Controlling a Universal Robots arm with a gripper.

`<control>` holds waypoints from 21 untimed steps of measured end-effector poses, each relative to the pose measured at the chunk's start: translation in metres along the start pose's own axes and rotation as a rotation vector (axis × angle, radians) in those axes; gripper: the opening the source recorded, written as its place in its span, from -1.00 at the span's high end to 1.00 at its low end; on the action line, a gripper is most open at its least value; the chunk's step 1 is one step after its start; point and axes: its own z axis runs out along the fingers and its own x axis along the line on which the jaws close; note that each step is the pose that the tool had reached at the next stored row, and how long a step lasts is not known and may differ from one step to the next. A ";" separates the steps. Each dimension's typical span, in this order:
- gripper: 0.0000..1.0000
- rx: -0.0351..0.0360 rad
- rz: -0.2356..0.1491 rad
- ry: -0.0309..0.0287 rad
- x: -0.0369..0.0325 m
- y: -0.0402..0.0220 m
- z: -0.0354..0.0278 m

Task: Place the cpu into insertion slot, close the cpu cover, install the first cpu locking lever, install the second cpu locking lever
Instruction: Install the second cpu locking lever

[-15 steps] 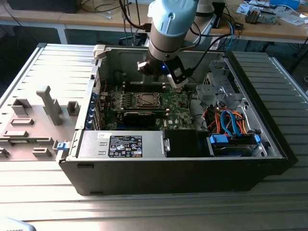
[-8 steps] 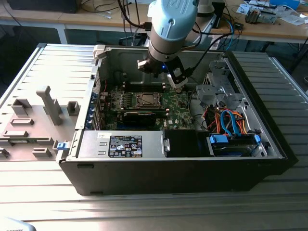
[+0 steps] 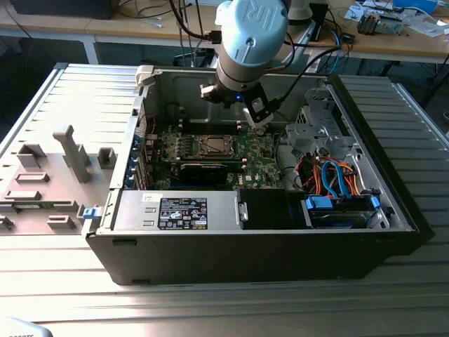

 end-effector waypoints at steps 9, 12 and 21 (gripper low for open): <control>0.79 -0.0747 -0.001 -0.0064 0.0000 -0.0001 -0.0002; 0.79 -0.1035 -0.002 -0.0089 0.0000 -0.0001 -0.0001; 0.79 -0.1846 -0.004 -0.0159 0.0002 -0.0015 -0.0010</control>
